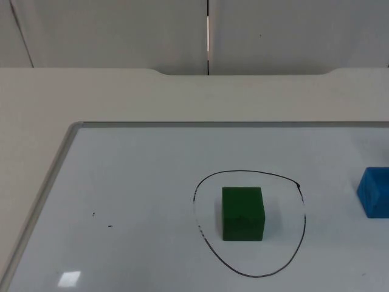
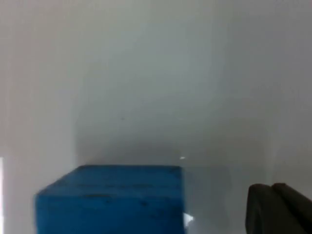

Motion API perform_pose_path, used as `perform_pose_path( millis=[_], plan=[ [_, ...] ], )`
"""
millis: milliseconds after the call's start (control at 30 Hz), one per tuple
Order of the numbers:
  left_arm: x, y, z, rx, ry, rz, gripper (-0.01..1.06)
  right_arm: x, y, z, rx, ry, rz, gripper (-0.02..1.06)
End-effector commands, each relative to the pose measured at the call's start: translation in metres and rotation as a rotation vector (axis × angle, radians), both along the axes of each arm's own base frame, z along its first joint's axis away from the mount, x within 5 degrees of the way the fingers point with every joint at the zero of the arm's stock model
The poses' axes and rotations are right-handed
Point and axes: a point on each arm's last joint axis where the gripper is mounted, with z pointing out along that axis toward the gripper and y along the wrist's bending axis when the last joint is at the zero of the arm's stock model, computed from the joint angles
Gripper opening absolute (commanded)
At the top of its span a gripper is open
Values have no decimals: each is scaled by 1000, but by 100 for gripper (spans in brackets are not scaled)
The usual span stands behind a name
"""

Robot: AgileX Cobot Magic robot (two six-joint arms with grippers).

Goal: Push the two cubes into the marked area.

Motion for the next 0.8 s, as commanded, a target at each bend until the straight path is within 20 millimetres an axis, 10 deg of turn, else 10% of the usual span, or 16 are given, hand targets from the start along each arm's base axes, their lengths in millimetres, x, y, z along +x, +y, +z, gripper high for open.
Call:
perform_pose_path(
  millis=[0,767],
  plan=[
    [-1,-1,0,-13,-7,-1,0,0,14,2,9,-29,27,0],
    [-1,-1,0,-16,-8,-7,0,-2,29,2,29,-21,27,0]
  ],
)
